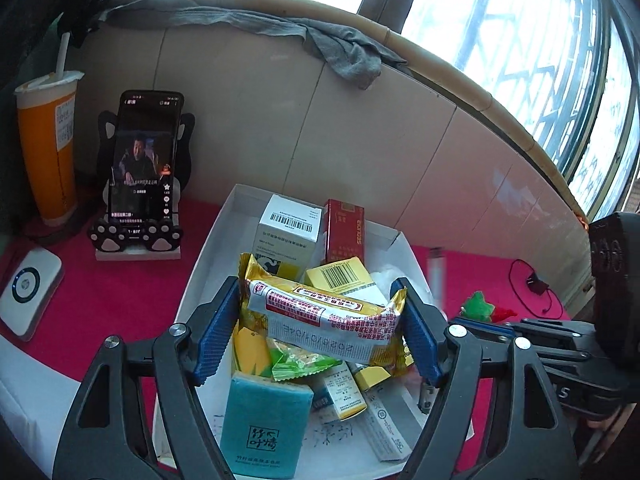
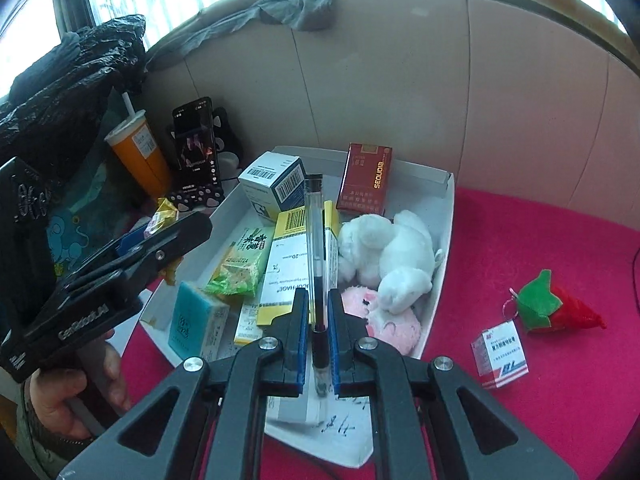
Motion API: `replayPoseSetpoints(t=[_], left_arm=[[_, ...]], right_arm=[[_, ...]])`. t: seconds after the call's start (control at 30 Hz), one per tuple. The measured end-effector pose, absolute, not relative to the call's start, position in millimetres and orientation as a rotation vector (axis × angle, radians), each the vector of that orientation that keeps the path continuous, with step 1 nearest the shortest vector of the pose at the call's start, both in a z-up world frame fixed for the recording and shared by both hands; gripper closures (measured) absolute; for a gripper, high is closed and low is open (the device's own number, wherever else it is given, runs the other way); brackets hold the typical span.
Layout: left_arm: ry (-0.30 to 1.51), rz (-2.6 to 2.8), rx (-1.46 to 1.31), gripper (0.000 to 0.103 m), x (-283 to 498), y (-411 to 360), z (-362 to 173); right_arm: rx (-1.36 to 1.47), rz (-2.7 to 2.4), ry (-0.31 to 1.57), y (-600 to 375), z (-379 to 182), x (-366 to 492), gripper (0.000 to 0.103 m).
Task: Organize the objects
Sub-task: 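Open the left gripper to drop the snack bar while the right drops the pen, then grasp the black charger plug with the right gripper while the left grasps the BL medicine box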
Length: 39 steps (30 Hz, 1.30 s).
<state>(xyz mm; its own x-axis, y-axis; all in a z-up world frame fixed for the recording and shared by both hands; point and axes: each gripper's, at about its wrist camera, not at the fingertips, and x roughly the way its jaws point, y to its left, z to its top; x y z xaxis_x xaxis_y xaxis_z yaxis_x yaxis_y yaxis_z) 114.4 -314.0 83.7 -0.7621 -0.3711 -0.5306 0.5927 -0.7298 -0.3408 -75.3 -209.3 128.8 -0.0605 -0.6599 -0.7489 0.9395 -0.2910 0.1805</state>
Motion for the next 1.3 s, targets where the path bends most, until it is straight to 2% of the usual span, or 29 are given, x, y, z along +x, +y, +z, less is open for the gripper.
replayPoseSetpoints(t=[0.13, 0.2, 0.27, 0.3, 0.33, 0.37, 0.4, 0.43, 0.6, 0.73, 1.3], left_arm=[[0.632, -2.423, 0.596, 0.014, 123, -308, 84], [0.610, -2.411, 0.570, 0.001, 130, -303, 87], [0.609, -2.422, 0.530, 0.000, 137, -295, 91], [0.604, -2.430, 0.515, 0.000, 140, -289, 93], [0.597, -2.439, 0.501, 0.000, 143, -283, 94], [0.592, -2.452, 0.488, 0.000, 146, -276, 95], [0.595, -2.463, 0.476, 0.000, 149, -269, 94], [0.605, -2.472, 0.468, 0.000, 153, -263, 93], [0.692, -2.483, 0.486, 0.000, 159, -247, 82], [0.677, -2.478, 0.520, 0.000, 158, -238, 78], [0.697, -2.479, 0.558, 0.000, 153, -226, 69]], right_arm=[[0.926, -1.709, 0.398, -209, 123, -86, 0.095], [0.918, -1.733, 0.343, -193, 127, -94, 0.095], [0.898, -1.777, 0.271, -171, 134, -106, 0.094], [0.894, -1.800, 0.236, -158, 137, -114, 0.085], [0.894, -1.825, 0.205, -145, 138, -121, 0.064], [0.896, -1.852, 0.178, -129, 138, -128, 0.050], [0.900, -1.871, 0.159, -116, 137, -133, 0.026], [0.904, -1.877, 0.152, -103, 134, -136, 0.022], [0.841, -1.831, 0.427, -72, 100, -113, 0.022], [0.756, -1.773, 0.601, -68, 72, -90, 0.022], [0.838, -1.807, 0.534, -94, 48, -90, 0.022]])
